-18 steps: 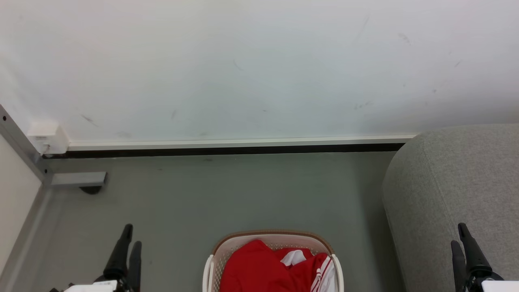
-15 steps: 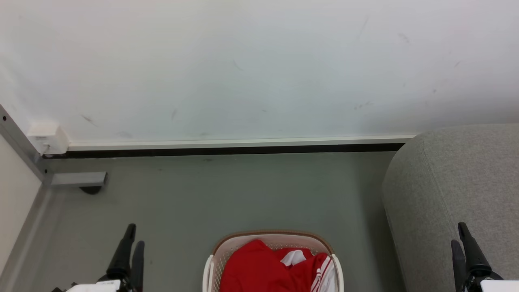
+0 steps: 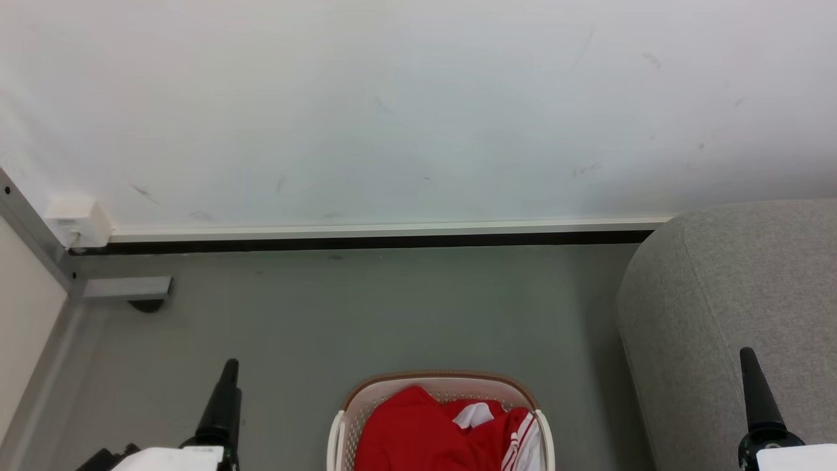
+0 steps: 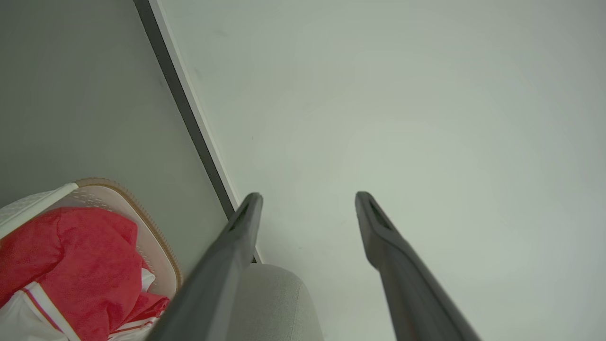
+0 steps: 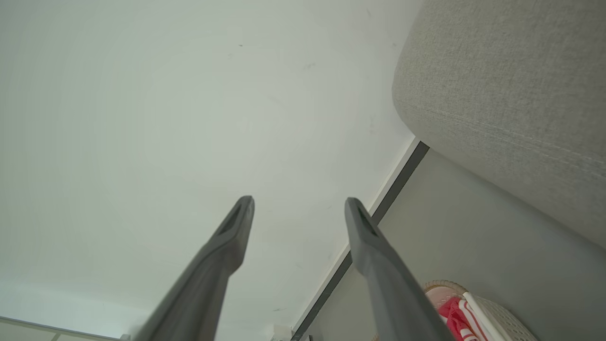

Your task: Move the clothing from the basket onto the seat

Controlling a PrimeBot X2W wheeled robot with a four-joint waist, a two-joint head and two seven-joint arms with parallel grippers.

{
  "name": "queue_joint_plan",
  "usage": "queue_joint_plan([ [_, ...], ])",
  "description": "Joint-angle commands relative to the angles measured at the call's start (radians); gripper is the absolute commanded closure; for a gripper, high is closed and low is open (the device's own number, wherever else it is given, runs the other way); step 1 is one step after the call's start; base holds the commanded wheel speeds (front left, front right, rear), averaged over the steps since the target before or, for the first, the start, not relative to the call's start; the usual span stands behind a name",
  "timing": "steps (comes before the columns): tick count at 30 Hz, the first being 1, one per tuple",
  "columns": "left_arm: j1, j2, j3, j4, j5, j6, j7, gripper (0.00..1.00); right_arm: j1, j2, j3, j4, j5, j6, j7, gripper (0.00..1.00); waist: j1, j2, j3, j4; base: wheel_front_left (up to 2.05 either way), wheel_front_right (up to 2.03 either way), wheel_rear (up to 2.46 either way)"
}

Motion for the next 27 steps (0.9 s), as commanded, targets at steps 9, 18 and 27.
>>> queue_joint_plan([
  [9, -0.024, 0.007, -0.049, -0.048, 0.201, 0.050, -0.045, 0.00, -0.004, -0.015, 0.037, -0.064, -0.284, 0.000, -0.045, 0.00, 0.0000, -0.0001, 0.000, 0.001, 0.00, 0.00, 0.00],
  [18, -0.024, 0.009, -0.084, -0.052, 0.420, 0.083, -0.083, 0.00, -0.002, -0.034, 0.075, -0.047, -0.489, -0.001, -0.082, 0.00, 0.0000, -0.0001, -0.002, 0.005, 0.00, 0.00, 0.00],
  [27, -0.015, 0.010, -0.098, -0.056, 0.575, 0.095, -0.109, 0.00, 0.000, -0.040, 0.082, -0.048, -0.607, -0.001, -0.109, 0.00, 0.0000, -0.0001, -0.004, 0.006, 0.00, 0.00, 0.00],
])
